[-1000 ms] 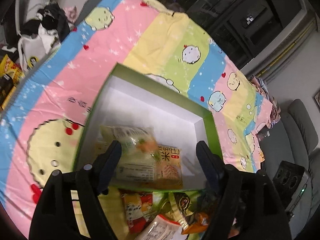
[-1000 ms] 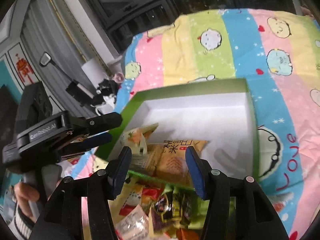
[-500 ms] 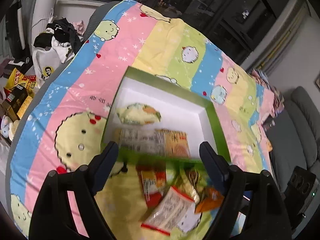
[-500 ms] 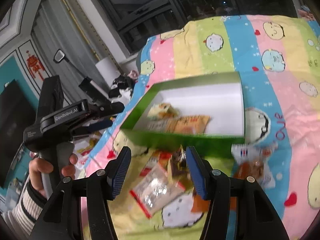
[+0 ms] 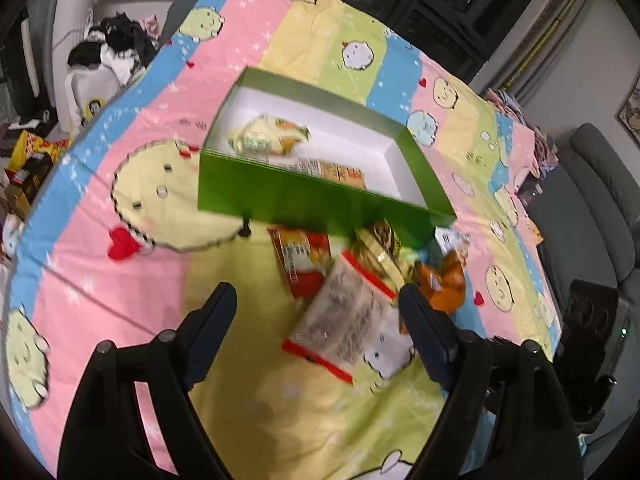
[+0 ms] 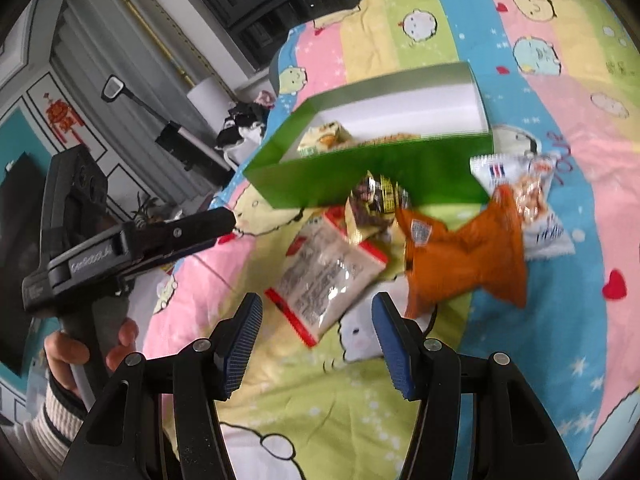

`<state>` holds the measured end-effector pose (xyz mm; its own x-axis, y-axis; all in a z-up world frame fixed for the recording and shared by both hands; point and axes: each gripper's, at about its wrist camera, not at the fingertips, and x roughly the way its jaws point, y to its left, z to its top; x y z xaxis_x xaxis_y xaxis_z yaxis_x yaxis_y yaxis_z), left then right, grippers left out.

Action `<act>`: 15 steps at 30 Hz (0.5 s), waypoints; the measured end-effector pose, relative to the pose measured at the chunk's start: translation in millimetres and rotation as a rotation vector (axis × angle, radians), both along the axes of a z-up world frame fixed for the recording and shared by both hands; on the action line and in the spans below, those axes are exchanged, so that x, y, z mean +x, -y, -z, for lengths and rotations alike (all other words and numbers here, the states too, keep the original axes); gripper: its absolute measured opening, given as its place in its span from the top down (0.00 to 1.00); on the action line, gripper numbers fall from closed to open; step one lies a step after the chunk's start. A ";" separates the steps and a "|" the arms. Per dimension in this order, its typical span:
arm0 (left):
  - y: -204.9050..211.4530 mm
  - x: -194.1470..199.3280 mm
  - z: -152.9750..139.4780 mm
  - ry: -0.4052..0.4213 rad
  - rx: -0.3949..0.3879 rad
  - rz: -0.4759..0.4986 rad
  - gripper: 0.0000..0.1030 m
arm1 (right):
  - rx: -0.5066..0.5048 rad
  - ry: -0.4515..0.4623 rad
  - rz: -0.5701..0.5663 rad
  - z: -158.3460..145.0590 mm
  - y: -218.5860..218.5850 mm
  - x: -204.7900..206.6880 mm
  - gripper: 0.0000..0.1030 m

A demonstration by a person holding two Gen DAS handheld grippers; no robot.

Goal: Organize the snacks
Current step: 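Withdraw both grippers and approach the clear red-edged snack bag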

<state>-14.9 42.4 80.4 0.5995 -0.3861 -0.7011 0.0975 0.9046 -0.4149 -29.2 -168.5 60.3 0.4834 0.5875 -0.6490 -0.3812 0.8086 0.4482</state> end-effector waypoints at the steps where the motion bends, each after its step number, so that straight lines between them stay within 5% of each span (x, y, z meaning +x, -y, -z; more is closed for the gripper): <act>1: 0.1 -2.9 5.1 -0.010 -0.016 0.001 0.19 | 0.002 -0.009 0.002 3.5 -0.1 -0.8 0.44; 15: 6.2 -12.4 38.9 -0.072 -0.120 0.045 0.19 | -0.031 -0.081 0.006 38.3 -11.2 11.5 0.44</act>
